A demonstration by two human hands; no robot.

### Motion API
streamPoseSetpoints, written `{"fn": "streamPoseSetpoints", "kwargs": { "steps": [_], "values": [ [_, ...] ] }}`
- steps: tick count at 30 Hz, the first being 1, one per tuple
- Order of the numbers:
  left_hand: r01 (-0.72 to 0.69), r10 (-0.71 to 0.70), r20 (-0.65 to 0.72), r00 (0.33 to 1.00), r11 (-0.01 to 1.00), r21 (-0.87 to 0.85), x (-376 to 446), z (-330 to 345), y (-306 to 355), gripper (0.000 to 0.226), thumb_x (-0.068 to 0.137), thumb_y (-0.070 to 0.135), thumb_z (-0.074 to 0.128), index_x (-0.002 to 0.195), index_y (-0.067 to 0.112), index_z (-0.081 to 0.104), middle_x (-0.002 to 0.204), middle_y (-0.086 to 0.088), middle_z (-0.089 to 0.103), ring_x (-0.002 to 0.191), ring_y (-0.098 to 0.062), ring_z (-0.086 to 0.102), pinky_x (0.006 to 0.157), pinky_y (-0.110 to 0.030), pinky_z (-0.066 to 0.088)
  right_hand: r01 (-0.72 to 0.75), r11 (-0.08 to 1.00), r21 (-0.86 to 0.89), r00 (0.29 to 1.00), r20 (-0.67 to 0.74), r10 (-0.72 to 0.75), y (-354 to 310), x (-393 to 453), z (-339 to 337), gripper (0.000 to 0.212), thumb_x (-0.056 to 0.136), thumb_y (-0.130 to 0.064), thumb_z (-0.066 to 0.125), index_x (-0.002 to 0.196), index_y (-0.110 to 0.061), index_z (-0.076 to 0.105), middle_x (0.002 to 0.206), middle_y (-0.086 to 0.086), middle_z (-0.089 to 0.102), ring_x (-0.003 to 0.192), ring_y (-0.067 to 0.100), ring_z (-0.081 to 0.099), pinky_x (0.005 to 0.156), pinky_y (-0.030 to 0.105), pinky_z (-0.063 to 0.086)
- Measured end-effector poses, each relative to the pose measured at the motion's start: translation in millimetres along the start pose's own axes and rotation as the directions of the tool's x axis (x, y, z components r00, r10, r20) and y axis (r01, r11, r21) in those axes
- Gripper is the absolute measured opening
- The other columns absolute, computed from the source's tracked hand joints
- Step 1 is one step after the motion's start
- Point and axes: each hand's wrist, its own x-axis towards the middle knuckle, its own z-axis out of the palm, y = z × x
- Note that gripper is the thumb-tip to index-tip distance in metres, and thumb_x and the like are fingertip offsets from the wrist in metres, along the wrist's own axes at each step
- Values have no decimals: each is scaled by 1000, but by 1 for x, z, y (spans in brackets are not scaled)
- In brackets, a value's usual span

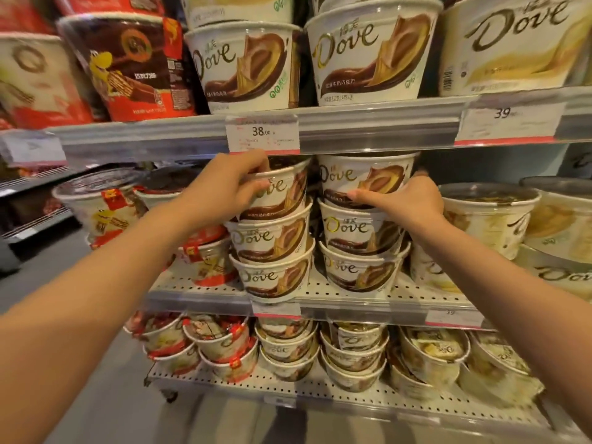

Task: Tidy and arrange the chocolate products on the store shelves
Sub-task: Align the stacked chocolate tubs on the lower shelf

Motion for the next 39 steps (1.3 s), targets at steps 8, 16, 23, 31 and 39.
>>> {"fn": "streamPoseSetpoints", "kwargs": {
  "steps": [8,16,23,31,39],
  "values": [
    [-2,2,-4,1000,991,133,-9,-6,-1,9,89,11,57,98,7,57,92,-5,64,85,-20,57,71,-28,39,-46,996,70,977,210,31,5,8,-18,81,33,-66,78,94,-12,67,93,1,70,92,17,64,85,35,53],
    [34,-17,-71,997,970,241,-11,-1,-3,14,90,8,49,102,4,56,102,-15,65,97,-32,60,82,-48,49,-81,991,106,922,386,34,-5,9,-33,65,50,-45,85,104,-16,65,104,-1,66,99,16,58,75,24,43],
    [39,-38,-10,999,992,117,-15,-9,-16,14,93,9,50,105,3,52,97,-11,62,83,-21,53,70,-27,35,-53,989,137,902,432,-11,-4,10,-33,65,46,-45,81,104,-20,65,110,-1,66,107,18,56,87,29,41],
    [13,-28,84,996,986,168,-25,2,-25,89,55,44,84,123,12,35,116,2,38,108,-15,37,89,-29,39,-69,988,140,880,476,-6,-10,7,-32,63,56,-42,81,111,-19,61,115,-2,63,113,19,53,99,34,38],
    [16,-19,3,1000,886,464,-25,26,-29,115,44,34,92,125,23,11,128,-20,27,119,-34,26,103,-46,33,-81,970,229,898,438,-28,4,9,-24,105,19,-65,84,113,-25,61,112,-3,66,111,23,57,102,48,41]
  ]
}}
